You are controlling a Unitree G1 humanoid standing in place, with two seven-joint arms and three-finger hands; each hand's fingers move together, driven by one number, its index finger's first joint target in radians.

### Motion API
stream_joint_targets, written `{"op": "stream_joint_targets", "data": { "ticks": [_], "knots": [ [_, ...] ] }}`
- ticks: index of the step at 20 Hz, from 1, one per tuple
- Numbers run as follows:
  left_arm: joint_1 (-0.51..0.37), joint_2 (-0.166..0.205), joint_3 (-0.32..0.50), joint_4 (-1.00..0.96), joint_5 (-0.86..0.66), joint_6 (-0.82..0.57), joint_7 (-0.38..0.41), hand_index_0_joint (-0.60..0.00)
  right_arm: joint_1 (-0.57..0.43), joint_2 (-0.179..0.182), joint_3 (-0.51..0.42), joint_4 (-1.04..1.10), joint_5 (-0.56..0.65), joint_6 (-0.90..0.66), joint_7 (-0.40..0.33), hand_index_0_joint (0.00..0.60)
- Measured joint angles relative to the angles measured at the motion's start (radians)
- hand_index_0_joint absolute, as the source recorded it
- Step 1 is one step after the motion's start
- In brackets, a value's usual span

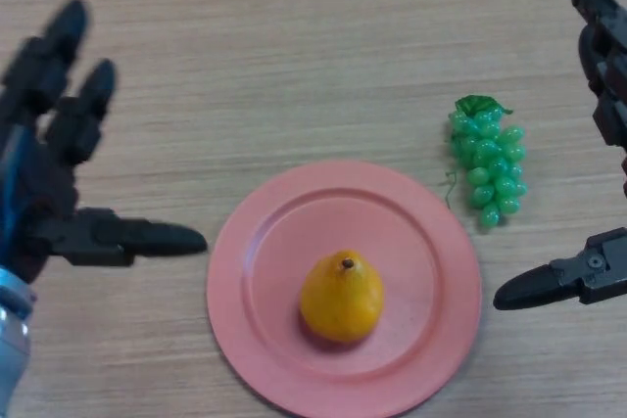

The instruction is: Pick up the yellow pear and place it on the plate

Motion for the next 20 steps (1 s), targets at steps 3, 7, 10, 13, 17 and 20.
{"op": "stream_joint_targets", "data": {
  "ticks": [3, 7, 10, 13, 17, 20],
  "knots": [
    [-0.001, 0.011, -0.007, 0.019, -0.035, 0.0, 0.022, 0.0, 0.005, 0.0, 0.0, 0.009, 0.0, 0.0, -0.001, 0.0],
    [-0.013, 0.011, -0.05, 0.014, -0.008, 0.0, 0.016, 0.0, 0.016, 0.0, -0.002, 0.006, 0.005, -0.001, -0.01, 0.0],
    [-0.022, 0.011, -0.044, -0.007, 0.017, -0.002, 0.012, 0.0, 0.014, -0.003, -0.003, -0.024, 0.005, 0.0, -0.009, 0.0],
    [-0.033, 0.011, -0.049, -0.001, 0.025, -0.01, 0.014, 0.0, 0.014, -0.003, -0.005, -0.032, 0.028, 0.0, -0.008, 0.0],
    [-0.045, 0.006, -0.084, 0.003, 0.1, -0.022, 0.016, 0.0, 0.018, -0.003, -0.007, -0.031, 0.028, 0.0, -0.008, 0.0],
    [-0.04, -0.001, -0.084, 0.017, 0.099, -0.046, 0.012, 0.0, 0.017, -0.007, -0.013, -0.007, 0.028, 0.0, -0.008, 0.0]
  ]
}}
